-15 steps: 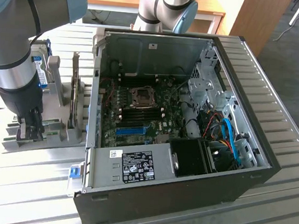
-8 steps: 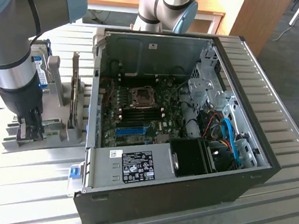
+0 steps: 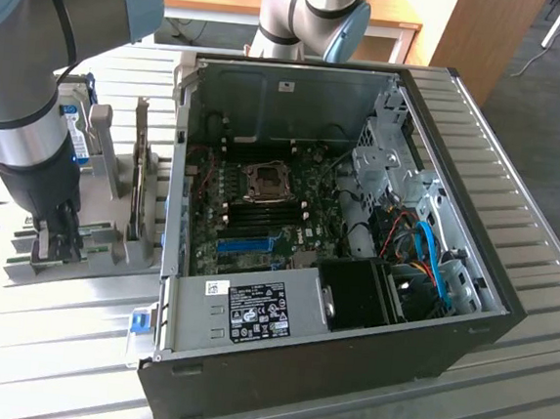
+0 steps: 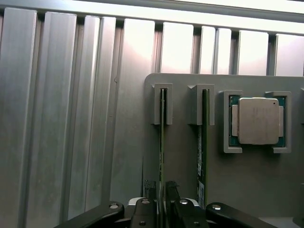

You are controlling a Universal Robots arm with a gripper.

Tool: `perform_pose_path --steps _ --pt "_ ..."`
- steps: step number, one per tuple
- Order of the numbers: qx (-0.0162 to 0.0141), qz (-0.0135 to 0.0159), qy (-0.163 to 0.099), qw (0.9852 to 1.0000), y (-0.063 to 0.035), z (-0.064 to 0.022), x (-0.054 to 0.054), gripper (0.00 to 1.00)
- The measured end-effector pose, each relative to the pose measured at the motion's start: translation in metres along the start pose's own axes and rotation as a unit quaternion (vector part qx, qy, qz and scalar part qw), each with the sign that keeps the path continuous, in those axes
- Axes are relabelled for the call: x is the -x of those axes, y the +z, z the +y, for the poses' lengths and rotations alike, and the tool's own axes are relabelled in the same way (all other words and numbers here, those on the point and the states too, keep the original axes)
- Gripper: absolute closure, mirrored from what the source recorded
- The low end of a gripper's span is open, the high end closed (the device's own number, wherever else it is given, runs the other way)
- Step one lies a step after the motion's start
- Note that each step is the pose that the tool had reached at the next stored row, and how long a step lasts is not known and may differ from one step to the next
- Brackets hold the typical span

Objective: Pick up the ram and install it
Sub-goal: 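Pick up the ram and move it above insertion slot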

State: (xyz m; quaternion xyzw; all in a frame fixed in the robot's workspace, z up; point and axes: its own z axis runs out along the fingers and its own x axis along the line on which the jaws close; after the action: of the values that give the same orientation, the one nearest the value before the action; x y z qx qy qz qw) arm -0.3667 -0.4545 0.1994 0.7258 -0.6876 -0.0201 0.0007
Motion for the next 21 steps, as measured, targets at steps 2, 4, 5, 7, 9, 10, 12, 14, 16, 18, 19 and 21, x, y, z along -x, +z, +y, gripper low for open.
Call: perform_pose_path --steps 2,4,5,7,9,10,12,14,16,18,19,21 --pt "0.0000 0.0000 0.000 1.0000 0.0000 0.0000 0.0003 0.78" --pt "0.0000 0.0000 0.000 1.0000 0.0000 0.0000 0.0004 0.78" --pt "0.0000 0.0000 0.000 1.0000 0.0000 0.0000 0.0004 0.78" --pt "0.0000 0.0000 0.000 1.0000 0.0000 0.0000 0.0004 0.78" --pt "0.0000 0.0000 0.000 1.0000 0.0000 0.0000 0.0004 0.78" --pt "0.0000 0.0000 0.000 1.0000 0.0000 0.0000 0.0004 0.78" --pt "0.0000 0.0000 0.000 1.0000 0.0000 0.0000 0.0004 0.78" --pt "0.0000 0.0000 0.000 1.0000 0.0000 0.0000 0.0004 0.85" --pt "0.0000 0.0000 0.000 1.0000 0.0000 0.0000 0.0004 0.88" --pt "0.0000 0.0000 0.000 1.0000 0.0000 0.0000 0.0004 0.88" --pt "0.0000 0.0000 0.000 1.0000 0.0000 0.0000 0.0004 0.88" --pt "0.0000 0.0000 0.000 1.0000 0.0000 0.0000 0.0004 0.88"
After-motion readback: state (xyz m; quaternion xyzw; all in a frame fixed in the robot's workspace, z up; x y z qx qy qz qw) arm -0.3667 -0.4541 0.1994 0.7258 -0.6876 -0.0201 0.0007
